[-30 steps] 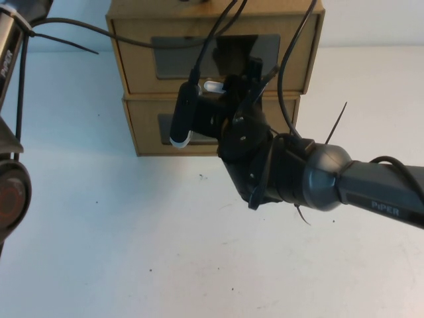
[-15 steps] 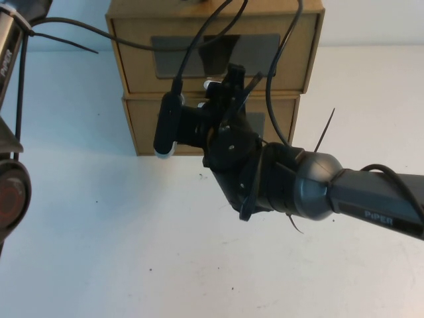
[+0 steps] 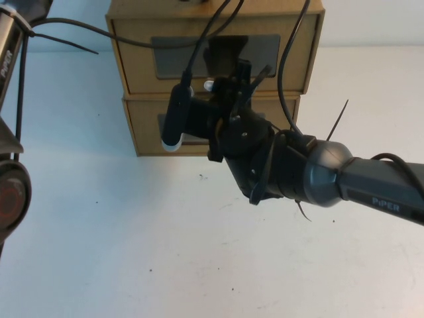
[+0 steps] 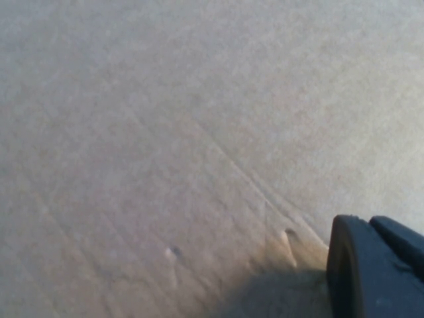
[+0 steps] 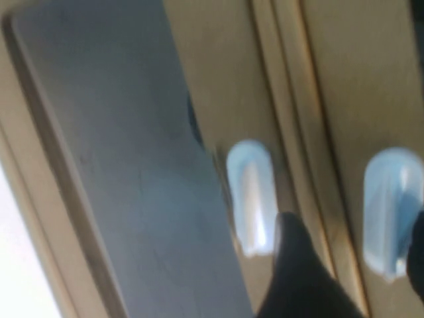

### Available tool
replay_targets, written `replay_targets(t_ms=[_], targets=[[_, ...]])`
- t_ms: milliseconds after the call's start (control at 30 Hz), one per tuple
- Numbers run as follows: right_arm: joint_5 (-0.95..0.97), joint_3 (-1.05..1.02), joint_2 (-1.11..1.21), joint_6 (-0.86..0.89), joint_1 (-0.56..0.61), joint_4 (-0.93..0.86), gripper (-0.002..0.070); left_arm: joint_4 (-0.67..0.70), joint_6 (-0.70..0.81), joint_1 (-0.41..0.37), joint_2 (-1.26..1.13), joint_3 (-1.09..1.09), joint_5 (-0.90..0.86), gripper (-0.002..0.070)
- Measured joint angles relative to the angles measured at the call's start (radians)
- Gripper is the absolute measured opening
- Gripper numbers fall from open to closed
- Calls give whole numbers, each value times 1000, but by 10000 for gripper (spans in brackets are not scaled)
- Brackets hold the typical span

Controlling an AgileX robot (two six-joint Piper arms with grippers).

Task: Open the shoe box
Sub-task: 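Pull the top drawer of the cardboard box fully open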

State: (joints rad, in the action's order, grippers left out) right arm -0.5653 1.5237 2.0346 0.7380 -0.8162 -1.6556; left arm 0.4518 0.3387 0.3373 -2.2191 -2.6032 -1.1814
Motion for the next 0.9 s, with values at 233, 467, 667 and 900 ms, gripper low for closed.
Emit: replay_targets(t_ms=[233,467,667,900], targets=[[49,27,0,0,8,-2,291,0,0,0,-3,-2,-2,-5],[61,29,4,0,18,-12,263,2,0,0,-4,-2,-2,-5],[45,37,17,0,18,-31,223,2,0,0,-4,-2,-2,-5],[28,39,18,-2,18,-46,79,3,0,0,-5,-2,-2,-5]])
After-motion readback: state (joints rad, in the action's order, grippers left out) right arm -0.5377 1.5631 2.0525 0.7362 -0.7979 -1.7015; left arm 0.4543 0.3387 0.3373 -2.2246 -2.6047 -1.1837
